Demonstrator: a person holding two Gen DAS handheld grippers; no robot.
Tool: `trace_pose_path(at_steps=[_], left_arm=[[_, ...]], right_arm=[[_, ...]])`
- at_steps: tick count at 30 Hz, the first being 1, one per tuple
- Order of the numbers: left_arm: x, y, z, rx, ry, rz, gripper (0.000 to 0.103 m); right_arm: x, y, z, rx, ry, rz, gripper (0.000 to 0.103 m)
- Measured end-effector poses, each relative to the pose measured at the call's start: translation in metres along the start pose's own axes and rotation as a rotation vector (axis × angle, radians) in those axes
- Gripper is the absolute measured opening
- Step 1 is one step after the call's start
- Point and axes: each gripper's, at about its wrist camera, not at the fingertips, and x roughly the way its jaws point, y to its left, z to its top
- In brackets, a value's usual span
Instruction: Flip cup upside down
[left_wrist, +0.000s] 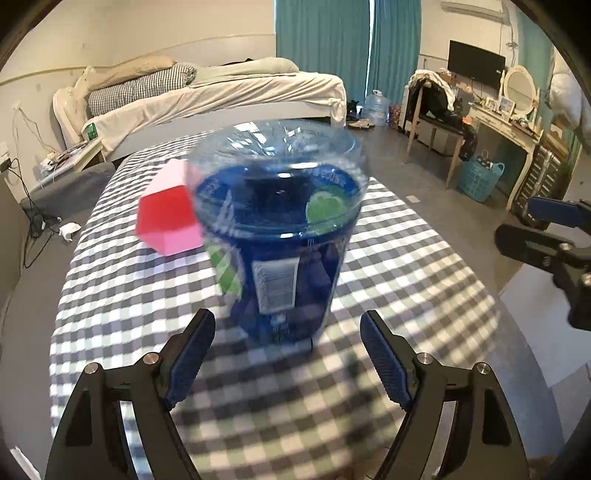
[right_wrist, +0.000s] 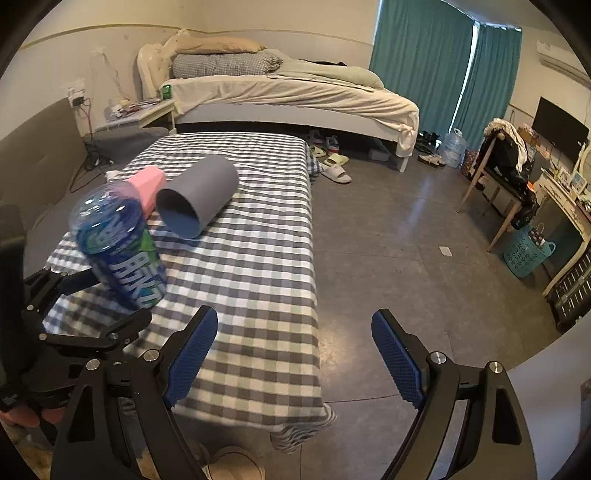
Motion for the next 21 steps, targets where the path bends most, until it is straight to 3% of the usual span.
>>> trace_pose_path(at_steps=[6,13,16,21], left_arm=[[-0.044,0.016,0.006,-0.015,-0.070,0.003,0.084],[-0.093,0.046,0.021,-0.149,-0.173,0.115,0.084],[-0.100,0.053,0.015,-0.189,-0.217,0.156,0.084],[-0.096,0.061,-0.001,-0.252,-0.239,0.144,0.090]], right_arm=[[-0.020,0.009,-0.008,0.023,-0.026,0.055,0.086],[-0.044,0.025,-0.003,0.020,-0.126,0.085,0.086],[-0.049,0.035,-0.005,-0.010,-0.181,0.098,0.086],[-0.048,0.039,-0.010,-0.017,-0.199,0.110,0.086]])
